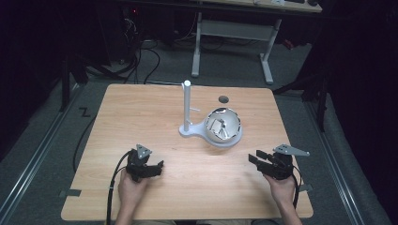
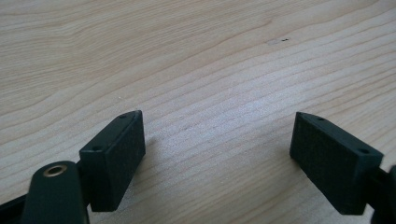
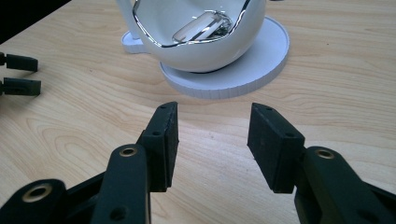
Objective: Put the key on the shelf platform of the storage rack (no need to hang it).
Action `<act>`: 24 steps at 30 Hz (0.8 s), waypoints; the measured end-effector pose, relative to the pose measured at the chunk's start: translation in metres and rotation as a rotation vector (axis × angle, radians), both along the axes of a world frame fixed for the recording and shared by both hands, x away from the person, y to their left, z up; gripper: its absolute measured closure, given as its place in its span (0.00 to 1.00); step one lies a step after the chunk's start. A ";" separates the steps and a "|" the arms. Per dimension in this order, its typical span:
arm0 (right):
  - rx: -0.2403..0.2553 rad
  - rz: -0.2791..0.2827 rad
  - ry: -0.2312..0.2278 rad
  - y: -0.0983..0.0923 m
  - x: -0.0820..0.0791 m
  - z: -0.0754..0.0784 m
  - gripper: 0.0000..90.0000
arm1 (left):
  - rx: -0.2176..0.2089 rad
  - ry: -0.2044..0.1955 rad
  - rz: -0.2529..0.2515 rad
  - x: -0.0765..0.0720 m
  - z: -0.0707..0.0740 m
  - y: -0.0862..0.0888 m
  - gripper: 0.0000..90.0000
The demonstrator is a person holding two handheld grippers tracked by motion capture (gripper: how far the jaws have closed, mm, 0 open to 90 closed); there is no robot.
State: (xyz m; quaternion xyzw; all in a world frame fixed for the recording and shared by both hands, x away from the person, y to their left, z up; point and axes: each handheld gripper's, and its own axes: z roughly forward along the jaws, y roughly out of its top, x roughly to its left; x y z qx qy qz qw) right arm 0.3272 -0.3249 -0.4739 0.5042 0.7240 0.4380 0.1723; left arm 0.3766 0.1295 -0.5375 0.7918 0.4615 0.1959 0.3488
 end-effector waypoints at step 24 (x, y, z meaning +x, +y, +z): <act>-0.005 0.026 0.037 0.016 -0.001 -0.019 0.59 | 0.001 0.000 -0.001 0.000 0.000 0.000 0.21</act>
